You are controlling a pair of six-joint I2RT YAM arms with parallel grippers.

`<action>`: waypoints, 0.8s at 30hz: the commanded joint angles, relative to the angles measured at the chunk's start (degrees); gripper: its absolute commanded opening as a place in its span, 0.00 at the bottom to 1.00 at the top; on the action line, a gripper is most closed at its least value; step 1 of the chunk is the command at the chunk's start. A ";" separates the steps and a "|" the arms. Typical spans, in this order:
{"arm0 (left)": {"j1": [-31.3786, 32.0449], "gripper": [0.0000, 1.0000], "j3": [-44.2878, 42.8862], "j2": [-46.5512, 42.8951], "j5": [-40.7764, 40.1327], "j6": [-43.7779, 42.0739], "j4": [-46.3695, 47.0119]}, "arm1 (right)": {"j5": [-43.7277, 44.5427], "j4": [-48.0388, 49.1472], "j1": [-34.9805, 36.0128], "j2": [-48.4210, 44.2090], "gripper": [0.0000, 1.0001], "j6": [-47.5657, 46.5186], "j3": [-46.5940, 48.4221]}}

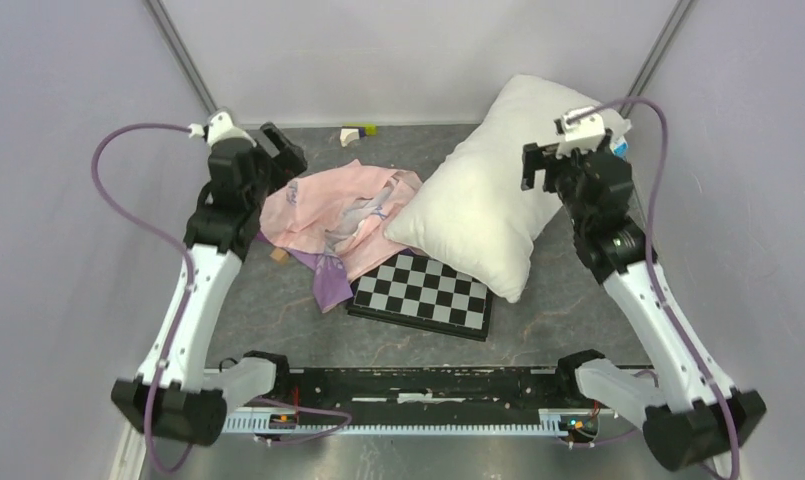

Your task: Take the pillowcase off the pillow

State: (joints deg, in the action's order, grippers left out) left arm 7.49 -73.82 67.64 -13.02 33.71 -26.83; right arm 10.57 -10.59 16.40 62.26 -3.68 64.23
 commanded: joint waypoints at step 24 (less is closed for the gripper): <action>7.11 1.00 56.61 -17.76 -11.23 -20.16 48.40 | 18.33 57.26 -0.14 -15.52 0.98 -6.51 -63.88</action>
State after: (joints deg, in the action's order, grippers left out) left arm 14.41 -17.82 44.84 -18.41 23.70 3.79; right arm 28.82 27.51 16.38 41.23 -6.68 4.19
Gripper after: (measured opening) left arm 0.995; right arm 0.979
